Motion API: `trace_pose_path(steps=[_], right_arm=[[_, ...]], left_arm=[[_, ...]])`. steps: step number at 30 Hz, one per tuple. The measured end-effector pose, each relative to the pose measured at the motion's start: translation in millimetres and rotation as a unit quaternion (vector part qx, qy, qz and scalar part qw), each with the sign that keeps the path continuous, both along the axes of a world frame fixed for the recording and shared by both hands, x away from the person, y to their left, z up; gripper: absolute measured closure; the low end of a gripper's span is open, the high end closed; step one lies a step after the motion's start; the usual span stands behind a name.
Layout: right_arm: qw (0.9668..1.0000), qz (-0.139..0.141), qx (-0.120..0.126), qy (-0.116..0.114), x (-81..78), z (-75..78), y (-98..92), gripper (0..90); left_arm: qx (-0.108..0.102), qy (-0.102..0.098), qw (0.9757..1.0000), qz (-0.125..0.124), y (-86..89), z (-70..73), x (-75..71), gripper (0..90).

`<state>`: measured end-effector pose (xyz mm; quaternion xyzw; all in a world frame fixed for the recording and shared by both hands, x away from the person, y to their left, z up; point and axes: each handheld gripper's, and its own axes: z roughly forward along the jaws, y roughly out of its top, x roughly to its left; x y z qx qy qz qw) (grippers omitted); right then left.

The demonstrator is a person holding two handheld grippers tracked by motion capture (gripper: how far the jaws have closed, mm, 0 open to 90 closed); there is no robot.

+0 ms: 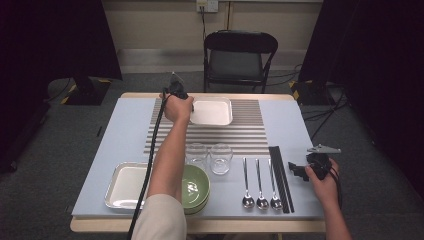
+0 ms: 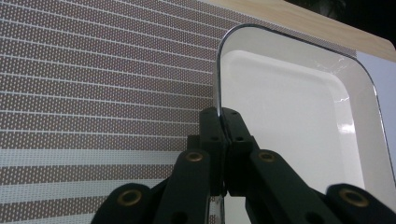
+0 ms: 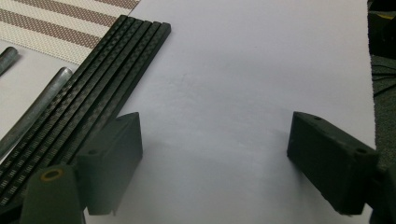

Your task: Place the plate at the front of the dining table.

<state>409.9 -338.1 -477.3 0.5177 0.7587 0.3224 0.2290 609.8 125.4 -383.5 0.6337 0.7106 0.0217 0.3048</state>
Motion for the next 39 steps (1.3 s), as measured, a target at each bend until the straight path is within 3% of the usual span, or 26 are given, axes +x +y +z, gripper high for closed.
trace_pose_path(steps=[39], right_arm=[[1.0,-0.001,-0.001,0.0,0.0,0.0,0.0,17.0]], left_arm=[[0.007,0.004,1.0,-0.001,-1.5,-6.5,3.6,89.0]])
